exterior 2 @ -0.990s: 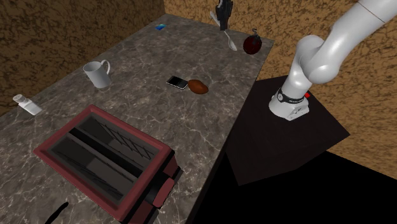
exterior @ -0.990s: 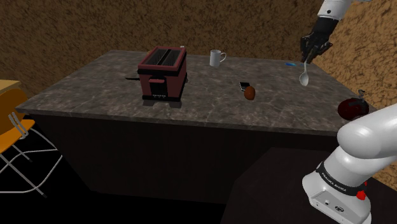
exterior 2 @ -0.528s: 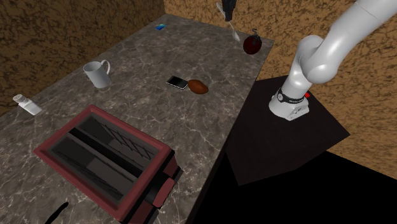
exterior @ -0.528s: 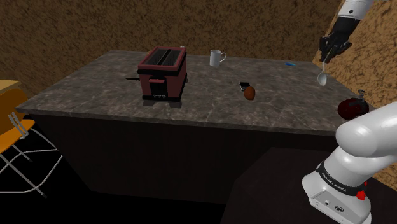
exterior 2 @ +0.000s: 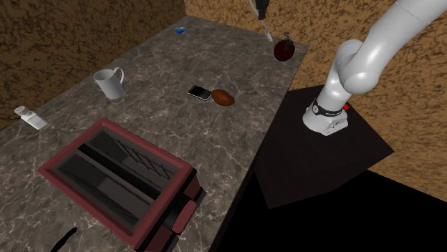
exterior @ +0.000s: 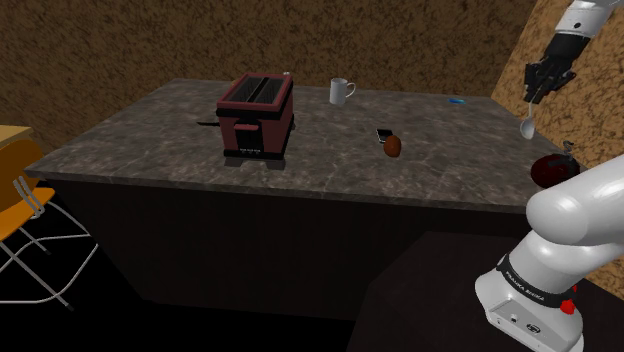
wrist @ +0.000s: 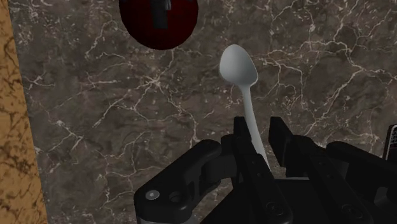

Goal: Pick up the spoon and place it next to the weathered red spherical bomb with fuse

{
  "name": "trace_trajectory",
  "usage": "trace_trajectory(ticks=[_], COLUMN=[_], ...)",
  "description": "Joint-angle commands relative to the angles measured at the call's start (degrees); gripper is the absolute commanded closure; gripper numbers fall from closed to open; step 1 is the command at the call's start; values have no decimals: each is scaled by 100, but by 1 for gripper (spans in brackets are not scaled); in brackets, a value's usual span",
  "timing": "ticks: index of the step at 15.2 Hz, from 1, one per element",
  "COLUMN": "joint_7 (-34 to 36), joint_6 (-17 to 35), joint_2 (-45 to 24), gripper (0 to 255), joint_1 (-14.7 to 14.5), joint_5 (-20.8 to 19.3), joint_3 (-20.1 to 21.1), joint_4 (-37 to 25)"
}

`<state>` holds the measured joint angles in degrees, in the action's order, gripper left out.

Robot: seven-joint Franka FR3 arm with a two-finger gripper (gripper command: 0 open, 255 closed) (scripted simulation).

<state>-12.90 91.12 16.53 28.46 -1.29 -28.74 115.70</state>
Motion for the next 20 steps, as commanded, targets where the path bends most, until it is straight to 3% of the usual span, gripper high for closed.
trace_trajectory(ticks=[1, 20], joint_7=[-27, -236], joint_6=[152, 1621], joint_2=[-14, -299], gripper=[255, 255], joint_1=[7, 32], joint_5=[-4, 56], joint_3=[-19, -177], joint_4=[140, 1361])
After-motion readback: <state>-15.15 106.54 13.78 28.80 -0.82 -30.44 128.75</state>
